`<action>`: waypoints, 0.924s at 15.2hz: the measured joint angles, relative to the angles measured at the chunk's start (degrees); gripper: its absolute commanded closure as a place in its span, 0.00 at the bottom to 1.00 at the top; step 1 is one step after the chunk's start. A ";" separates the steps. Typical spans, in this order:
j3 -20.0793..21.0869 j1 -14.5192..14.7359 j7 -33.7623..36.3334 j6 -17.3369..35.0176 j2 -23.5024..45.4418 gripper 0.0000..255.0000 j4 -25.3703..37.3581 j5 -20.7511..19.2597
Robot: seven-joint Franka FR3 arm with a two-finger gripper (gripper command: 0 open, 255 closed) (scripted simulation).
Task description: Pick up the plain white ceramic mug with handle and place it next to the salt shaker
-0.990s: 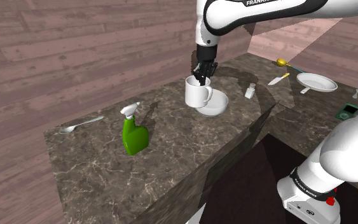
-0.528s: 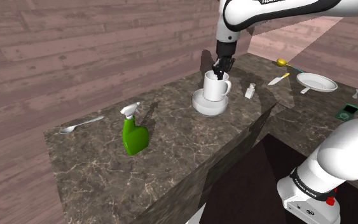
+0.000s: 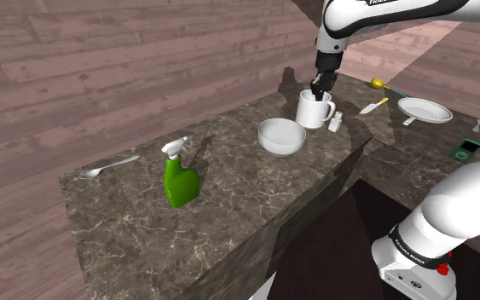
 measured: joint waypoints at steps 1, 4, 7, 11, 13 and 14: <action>-0.96 -0.65 -1.45 -0.29 -0.02 1.00 0.27 -0.39; -3.45 -2.34 -5.27 0.09 -0.05 1.00 -0.05 -1.39; -6.12 -4.11 -9.37 0.22 0.66 1.00 0.66 -2.40; -9.83 -6.58 -15.13 0.57 1.61 1.00 1.55 -3.66; -11.62 -7.76 -17.97 0.23 2.49 1.00 2.92 -4.13; -12.53 -8.32 -19.44 0.17 3.44 1.00 4.01 -4.25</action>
